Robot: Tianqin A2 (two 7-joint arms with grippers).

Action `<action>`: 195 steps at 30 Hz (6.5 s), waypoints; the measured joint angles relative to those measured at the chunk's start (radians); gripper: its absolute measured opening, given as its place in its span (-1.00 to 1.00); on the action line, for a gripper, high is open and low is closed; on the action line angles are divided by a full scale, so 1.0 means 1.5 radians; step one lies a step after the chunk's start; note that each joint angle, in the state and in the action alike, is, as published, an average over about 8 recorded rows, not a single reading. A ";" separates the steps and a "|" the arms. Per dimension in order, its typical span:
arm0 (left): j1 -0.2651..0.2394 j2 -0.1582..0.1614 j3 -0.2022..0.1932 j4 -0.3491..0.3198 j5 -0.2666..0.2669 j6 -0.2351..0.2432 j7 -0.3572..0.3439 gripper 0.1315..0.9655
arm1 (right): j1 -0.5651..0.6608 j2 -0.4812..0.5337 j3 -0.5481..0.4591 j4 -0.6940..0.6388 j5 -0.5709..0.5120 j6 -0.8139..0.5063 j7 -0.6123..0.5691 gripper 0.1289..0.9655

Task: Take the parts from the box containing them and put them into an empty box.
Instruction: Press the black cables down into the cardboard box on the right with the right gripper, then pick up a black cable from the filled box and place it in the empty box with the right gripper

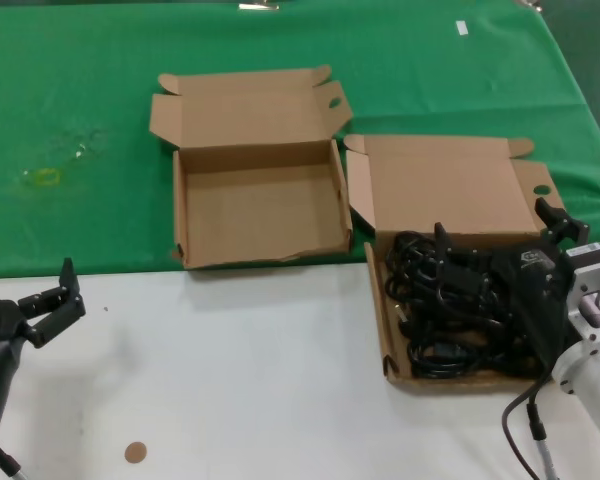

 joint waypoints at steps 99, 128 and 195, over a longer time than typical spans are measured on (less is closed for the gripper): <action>0.000 0.000 0.000 0.000 0.000 0.000 0.000 -0.63 | -0.030 0.169 -0.054 0.038 0.032 -0.007 0.034 1.00; 0.000 0.000 0.000 0.000 0.000 0.000 0.000 -0.97 | -0.095 0.346 -0.003 0.005 0.024 -0.265 -0.042 0.99; 0.000 0.000 0.000 0.000 0.000 0.000 0.000 -0.97 | -0.038 0.353 -0.033 0.028 -0.068 -0.262 -0.005 -0.80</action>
